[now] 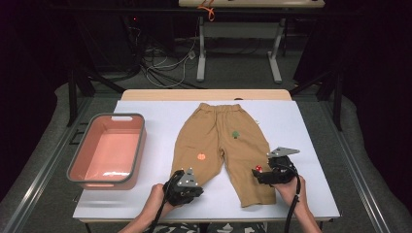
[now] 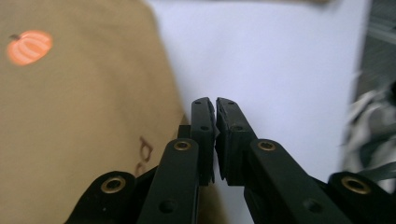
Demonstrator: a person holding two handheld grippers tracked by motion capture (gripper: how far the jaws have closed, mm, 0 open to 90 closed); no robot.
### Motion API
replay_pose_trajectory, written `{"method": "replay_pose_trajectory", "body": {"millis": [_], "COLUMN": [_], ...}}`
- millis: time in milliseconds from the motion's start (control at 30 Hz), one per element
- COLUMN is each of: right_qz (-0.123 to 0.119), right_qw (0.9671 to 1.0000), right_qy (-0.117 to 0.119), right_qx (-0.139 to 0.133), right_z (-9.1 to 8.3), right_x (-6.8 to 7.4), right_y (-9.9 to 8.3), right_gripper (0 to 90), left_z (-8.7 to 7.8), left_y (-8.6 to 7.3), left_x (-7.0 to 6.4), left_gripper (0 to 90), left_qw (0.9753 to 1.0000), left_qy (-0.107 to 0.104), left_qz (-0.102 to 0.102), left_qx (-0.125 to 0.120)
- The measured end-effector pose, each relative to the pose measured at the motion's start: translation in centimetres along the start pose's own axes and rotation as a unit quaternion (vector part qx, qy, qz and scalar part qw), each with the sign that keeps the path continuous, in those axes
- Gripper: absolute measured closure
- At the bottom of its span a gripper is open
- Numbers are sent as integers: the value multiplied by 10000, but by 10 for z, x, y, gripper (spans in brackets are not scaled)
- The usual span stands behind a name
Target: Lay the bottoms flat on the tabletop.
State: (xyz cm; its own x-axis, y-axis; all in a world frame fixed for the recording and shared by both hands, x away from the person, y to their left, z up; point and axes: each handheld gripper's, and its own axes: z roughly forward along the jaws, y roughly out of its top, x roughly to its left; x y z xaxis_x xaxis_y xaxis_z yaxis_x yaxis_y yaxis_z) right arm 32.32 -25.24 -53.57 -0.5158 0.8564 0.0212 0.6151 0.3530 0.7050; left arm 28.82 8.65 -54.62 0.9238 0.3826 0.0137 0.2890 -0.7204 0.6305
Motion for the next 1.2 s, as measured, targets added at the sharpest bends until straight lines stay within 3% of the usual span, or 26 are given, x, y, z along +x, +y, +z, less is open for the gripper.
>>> {"method": "replay_pose_trajectory", "body": {"millis": [167,333,500,600,733,867,933,1067,1167,1200], "right_qz": [-17,-10,3,14,16,17,23,42,31,30], "right_qw": [10000,10000,10000,10000,10000,10000,10000,10000,10000,10000], "right_qy": [-25,-34,-21,-5,-2,0,2,-16,-6,-12], "right_qx": [15,24,44,47,74,71,80,55,65,51], "right_z": [0,1,2,2,2,2,2,2,1,1], "right_x": [-1,-1,-1,-1,-1,-1,-1,0,0,0], "right_y": [0,0,0,0,0,0,0,0,0,0], "right_gripper": [188,188,187,186,185,185,185,185,185,185], "left_z": [-1,-1,-2,-3,-2,-1,0,1,1,-1], "left_y": [-2,-5,-6,-7,-6,-5,-6,-6,-7,-7], "left_x": [5,13,20,20,19,18,17,15,16,17], "left_gripper": [842,796,749,700,639,609,629,797,862,869], "left_qw": [9985,9967,9964,9971,9979,9981,9980,9976,9976,9979], "left_qy": [526,726,699,512,391,411,442,595,595,505], "left_qz": [-115,-368,-486,-555,-484,-404,-423,-360,-359,-409], "left_qx": [75,64,58,86,166,195,153,62,-2,-5]}}
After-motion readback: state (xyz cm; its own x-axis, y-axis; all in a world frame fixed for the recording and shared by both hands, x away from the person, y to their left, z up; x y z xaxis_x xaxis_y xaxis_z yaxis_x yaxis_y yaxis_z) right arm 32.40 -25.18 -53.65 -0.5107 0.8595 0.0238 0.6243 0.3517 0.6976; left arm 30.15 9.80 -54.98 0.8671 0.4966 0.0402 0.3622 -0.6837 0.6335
